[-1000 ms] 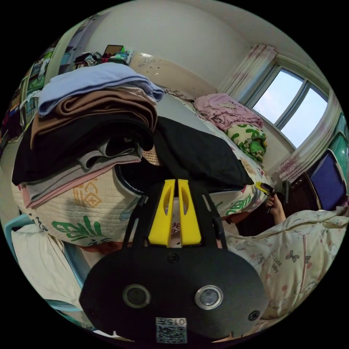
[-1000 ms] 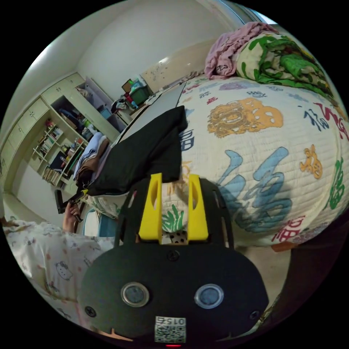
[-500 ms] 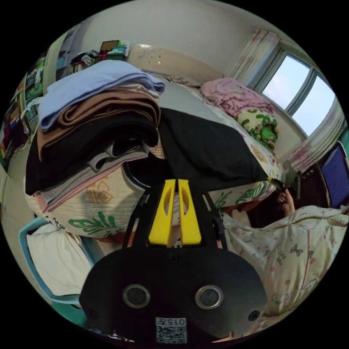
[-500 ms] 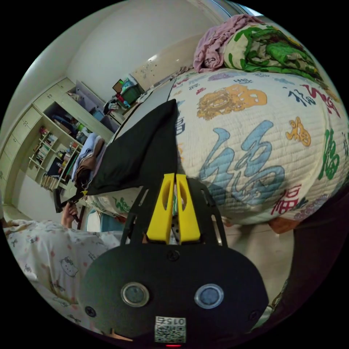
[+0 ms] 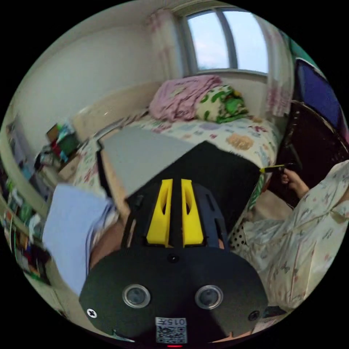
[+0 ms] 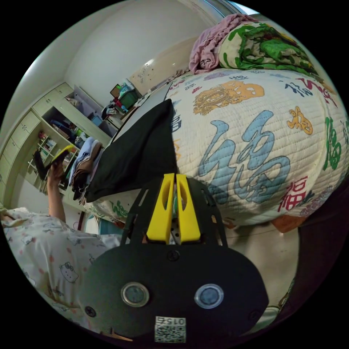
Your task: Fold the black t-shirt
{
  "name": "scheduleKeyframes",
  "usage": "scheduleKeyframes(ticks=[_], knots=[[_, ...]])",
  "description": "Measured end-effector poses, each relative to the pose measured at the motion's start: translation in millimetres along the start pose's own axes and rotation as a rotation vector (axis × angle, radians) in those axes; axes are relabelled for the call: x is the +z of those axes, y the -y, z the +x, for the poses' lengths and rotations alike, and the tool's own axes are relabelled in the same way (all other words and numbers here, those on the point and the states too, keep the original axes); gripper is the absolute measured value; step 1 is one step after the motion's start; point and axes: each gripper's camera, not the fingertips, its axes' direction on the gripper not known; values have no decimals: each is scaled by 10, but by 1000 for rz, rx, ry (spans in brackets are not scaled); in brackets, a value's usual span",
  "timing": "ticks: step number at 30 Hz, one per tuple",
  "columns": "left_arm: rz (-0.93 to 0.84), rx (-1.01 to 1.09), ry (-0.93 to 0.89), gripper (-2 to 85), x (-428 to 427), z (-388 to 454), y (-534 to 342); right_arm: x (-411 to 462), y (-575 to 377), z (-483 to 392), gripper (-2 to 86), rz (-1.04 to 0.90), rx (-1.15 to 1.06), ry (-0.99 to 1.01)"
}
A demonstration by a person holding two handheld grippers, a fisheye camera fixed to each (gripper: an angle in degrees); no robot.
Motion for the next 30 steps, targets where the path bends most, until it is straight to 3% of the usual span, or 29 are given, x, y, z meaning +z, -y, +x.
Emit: scheduleKeyframes(ticks=[4,9,12,15,21,25,30], knots=[[18,55,-212,53,1500,201,1169,74,-80,75,-1,8,21,11],[-181,-58,-395,76,3819,587,2227,180,-183,168,-1,4,36,2],[-261,-109,-429,82,4668,835,2432,267,-245,268,0,-7,27,-1],[-397,-74,-337,82,5288,1094,2458,333,-338,459,-1,-14,36,33],[-384,63,-263,19,5572,1522,2324,171,-568,686,-2,109,-28,52],[-296,18,-217,4,5522,1488,2304,-139,-659,764,-3,192,-99,-63],[14,-169,-330,-1,4877,1068,2260,-795,-913,896,-3,361,-157,-108]])
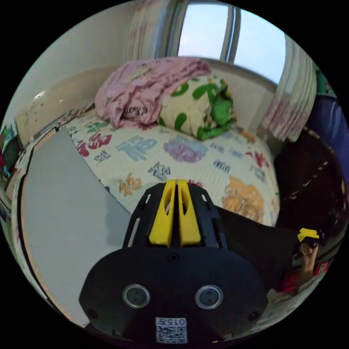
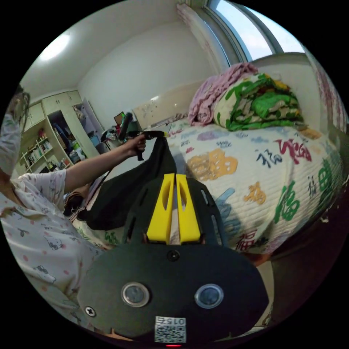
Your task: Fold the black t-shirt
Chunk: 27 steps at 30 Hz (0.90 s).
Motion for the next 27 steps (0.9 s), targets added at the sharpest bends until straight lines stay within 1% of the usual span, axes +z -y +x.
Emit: scheduleKeyframes(ticks=[2,3,5,6,8,9,10,11,12,14,16,17,18,20,23,26,27], knots=[[114,-42,-86,-1,-375,-101,-101,-356,-68,-88,-3,78,-108,123],[174,-68,-132,-1,-637,-190,-218,-421,-91,-126,-3,89,-139,167],[244,-95,-180,-1,-1053,-354,-475,-538,-212,-341,-3,95,-272,325],[293,-104,-200,-2,-1353,-489,-710,-531,-255,-414,-3,91,-308,364],[341,-125,-207,-2,-1796,-739,-1130,-342,-449,-704,-3,57,-425,528],[352,-138,-196,-2,-2066,-919,-1441,-255,-506,-780,-3,41,-451,575],[354,-141,-186,-2,-2191,-1008,-1604,-32,-629,-936,-3,-2,-502,670],[349,-149,-153,-2,-2416,-1181,-1944,253,-769,-1091,-3,-56,-547,753],[329,-166,-114,-2,-2593,-1358,-2288,418,-844,-1164,-3,-88,-561,787],[285,-219,-50,-2,-2780,-1636,-2796,1163,-1198,-1434,-2,-237,-586,903],[242,-265,24,-1,-2902,-1883,-3260,1710,-1516,-1607,-2,-349,-596,953],[203,-300,73,-1,-2934,-2028,-3528,2045,-1743,-1704,-2,-419,-613,953],[161,-324,117,-1,-2924,-2137,-3760,2204,-1854,-1744,-1,-453,-625,945],[110,-348,177,-1,-2883,-2239,-4033,2748,-2254,-1809,0,-563,-658,926],[31,-361,277,1,-2836,-2298,-4264,3289,-2613,-1772,5,-683,-656,875],[-31,-386,441,4,-2933,-2293,-4373,3494,-2804,-1702,16,-764,-751,941],[-37,-393,472,6,-3024,-2297,-4432,3502,-2800,-1659,21,-762,-768,949]])
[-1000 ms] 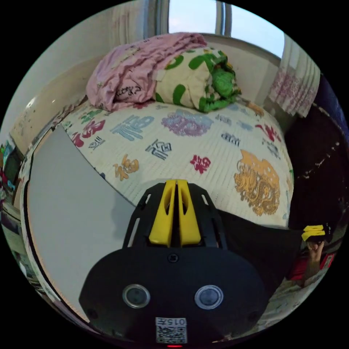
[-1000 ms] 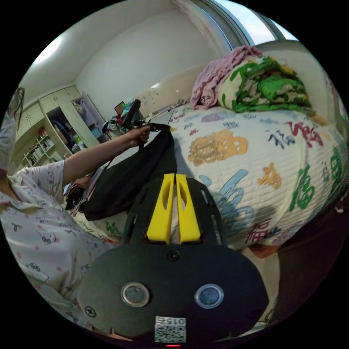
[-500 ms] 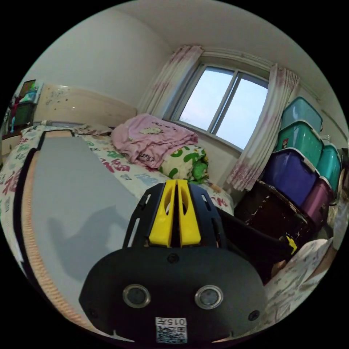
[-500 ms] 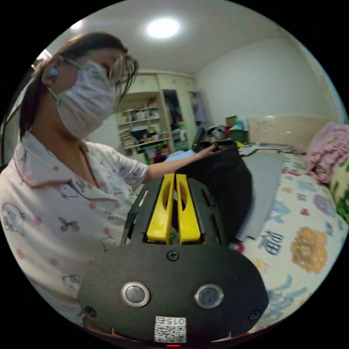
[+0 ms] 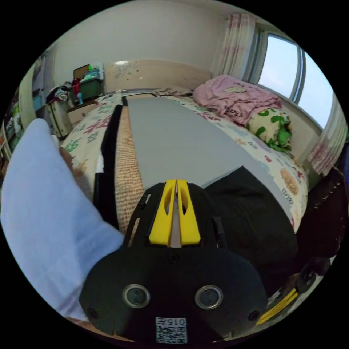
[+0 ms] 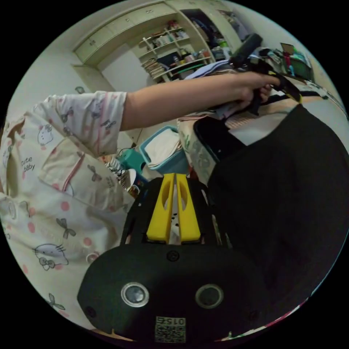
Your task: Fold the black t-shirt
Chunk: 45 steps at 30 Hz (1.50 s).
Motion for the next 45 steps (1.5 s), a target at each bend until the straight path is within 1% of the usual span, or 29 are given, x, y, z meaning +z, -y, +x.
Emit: scheduleKeyframes(ticks=[1,3,5,6,7,8,9,11,12,14,15,17,18,20,22,24,26,27,29,31,33,34,36,37,39,40,42,43,45], knots=[[3,-4,-4,8,-44,-42,-30,-127,-67,68,35,8,-25,-8],[17,-39,-86,24,-246,-248,-172,-536,-190,281,59,71,-27,-41],[31,-77,-165,51,-376,-411,-288,-1279,-431,796,78,205,17,-135],[32,-96,-223,67,-429,-506,-356,-1472,-505,969,83,241,41,-175],[26,-104,-250,75,-439,-547,-383,-1850,-666,1370,102,318,122,-270],[0,-125,-294,92,-427,-625,-424,-2228,-831,1828,120,402,265,-335],[-38,-142,-329,106,-384,-694,-452,-2401,-912,2047,128,435,314,-342],[-78,-172,-355,121,-317,-801,-489,-2944,-1219,2902,140,553,431,-345],[-96,-197,-354,129,-282,-878,-505,-3031,-1282,3125,141,566,463,-361],[-117,-231,-360,133,-261,-982,-506,-3199,-1434,4055,144,518,587,-417],[-122,-244,-375,134,-270,-1037,-492,-3205,-1462,4286,145,499,610,-418],[-113,-260,-385,132,-333,-1127,-449,-3131,-1604,5215,147,431,693,-379],[-117,-273,-393,130,-377,-1194,-403,-3091,-1645,5435,148,413,709,-362],[-129,-302,-411,127,-447,-1312,-315,-2882,-1815,6235,154,325,742,-316],[-142,-329,-429,123,-527,-1428,-215,-2722,-1941,6741,152,249,755,-320],[-148,-362,-449,116,-649,-1562,-83,-2655,-2086,7126,136,245,741,-332],[-156,-377,-462,101,-742,-1644,22,-2467,-2253,7616,116,206,729,-275],[-169,-385,-477,85,-794,-1689,91,-2382,-2292,7728,107,187,726,-262],[-160,-425,-491,60,-947,-1758,162,-2164,-2476,8012,75,135,702,-351],[-56,-411,-472,45,-1321,-1787,217,-2117,-2675,8143,45,124,687,-416],[77,-360,-450,33,-1993,-1804,246,-2200,-2956,8144,25,213,611,-390],[107,-346,-444,30,-2182,-1813,241,-2266,-3145,8112,19,276,564,-355],[233,-305,-424,25,-3009,-1883,166,-2317,-3365,7982,12,345,469,-333],[268,-298,-425,24,-3228,-1905,135,-2306,-3467,7842,9,377,386,-332],[404,-272,-403,22,-4167,-1977,-22,-2220,-3574,7609,7,411,258,-322],[441,-266,-388,21,-4418,-1986,-75,-2121,-3629,7461,6,432,171,-298],[614,-241,-294,20,-5466,-1956,-363,-1914,-3688,7284,5,454,43,-239],[658,-231,-258,20,-5725,-1928,-451,-1724,-3715,7201,4,458,-41,-194],[782,-203,-93,18,-6649,-1777,-776,-1334,-3740,7146,4,448,-150,-131]])
